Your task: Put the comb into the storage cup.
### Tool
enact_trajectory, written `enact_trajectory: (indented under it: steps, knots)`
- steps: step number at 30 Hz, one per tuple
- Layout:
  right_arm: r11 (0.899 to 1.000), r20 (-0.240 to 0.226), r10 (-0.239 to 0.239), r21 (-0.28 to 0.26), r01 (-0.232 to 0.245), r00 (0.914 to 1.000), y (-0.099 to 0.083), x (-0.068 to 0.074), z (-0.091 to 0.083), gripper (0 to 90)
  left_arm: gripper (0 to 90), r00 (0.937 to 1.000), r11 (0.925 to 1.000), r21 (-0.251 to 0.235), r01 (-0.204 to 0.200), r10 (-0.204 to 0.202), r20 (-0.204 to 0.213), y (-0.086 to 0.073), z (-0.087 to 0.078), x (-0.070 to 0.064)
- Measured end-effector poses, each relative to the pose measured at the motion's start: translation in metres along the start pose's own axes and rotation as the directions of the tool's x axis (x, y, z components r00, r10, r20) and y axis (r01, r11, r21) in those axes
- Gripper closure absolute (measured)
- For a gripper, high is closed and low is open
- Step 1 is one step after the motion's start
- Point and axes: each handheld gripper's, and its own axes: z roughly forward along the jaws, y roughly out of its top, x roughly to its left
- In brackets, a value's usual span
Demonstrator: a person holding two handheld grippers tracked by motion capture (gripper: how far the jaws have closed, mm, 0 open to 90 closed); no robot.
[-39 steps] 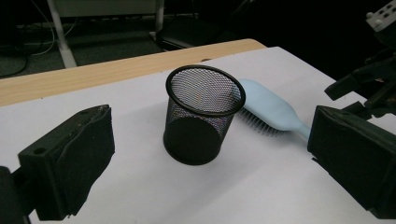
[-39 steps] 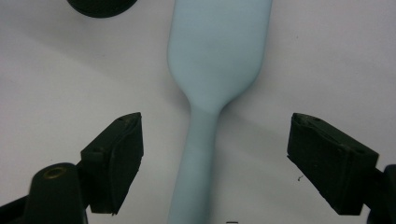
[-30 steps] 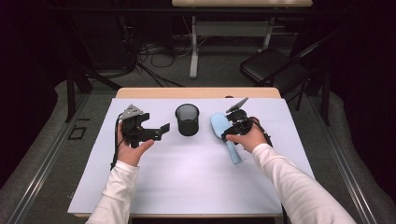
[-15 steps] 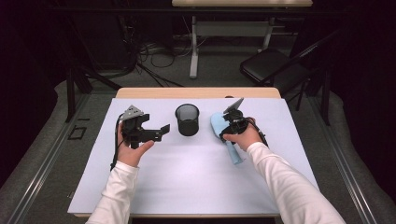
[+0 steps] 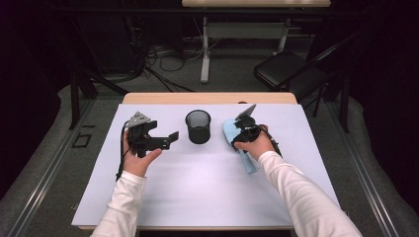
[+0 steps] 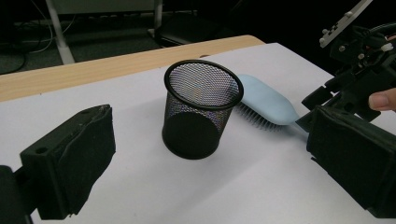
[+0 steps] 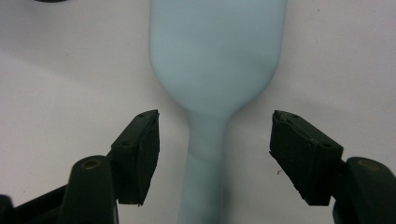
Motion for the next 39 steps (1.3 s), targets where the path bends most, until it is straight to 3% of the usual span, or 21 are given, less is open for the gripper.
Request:
enact_trajectory:
  steps: [14,23,24,27,31,33,35,39]
  knots:
    - [1.0,-0.004,0.018,0.011,-0.018,0.9998,-0.003,0.005,0.008,40.9,2.0,1.0,1.0,0.009,-0.001,0.001,0.002,-0.001,0.001,0.001]
    - [0.999,0.0,0.022,0.047,-0.022,0.9998,-0.003,0.005,0.015,42.0,2.3,1.0,0.9999,0.011,0.004,-0.004,0.006,-0.002,0.001,0.001]
    - [0.999,-0.007,0.034,0.028,-0.034,0.9994,-0.003,0.005,0.017,42.6,2.4,1.0,0.9999,0.012,0.004,-0.004,0.005,-0.002,0.001,0.001]
    - [0.996,0.007,0.069,0.063,-0.069,0.9976,-0.002,0.005,0.018,45.2,2.6,1.0,0.9999,0.012,0.006,-0.006,0.004,-0.002,0.002,0.002]
    - [0.996,0.002,0.068,0.059,-0.068,0.9977,-0.002,0.003,0.02,45.3,2.7,1.0,0.9999,0.016,0.006,-0.006,0.003,-0.002,0.002,0.002]
    - [0.994,0.006,0.077,0.076,-0.078,0.997,-0.001,0.003,0.021,47.8,2.7,1.0,0.9998,0.017,0.006,-0.006,0.003,-0.002,0.002,0.002]
    - [0.993,-0.011,0.104,0.055,-0.104,0.9945,-0.002,0.004,0.023,49.8,2.7,1.0,0.9999,0.015,0.007,-0.007,0.004,-0.003,0.002,0.002]
    - [0.993,-0.005,0.094,0.076,-0.093,0.9956,0.0,0.004,0.024,50.6,2.7,0.9999,0.9999,0.013,0.01,-0.01,0.003,-0.003,0.002,0.003]
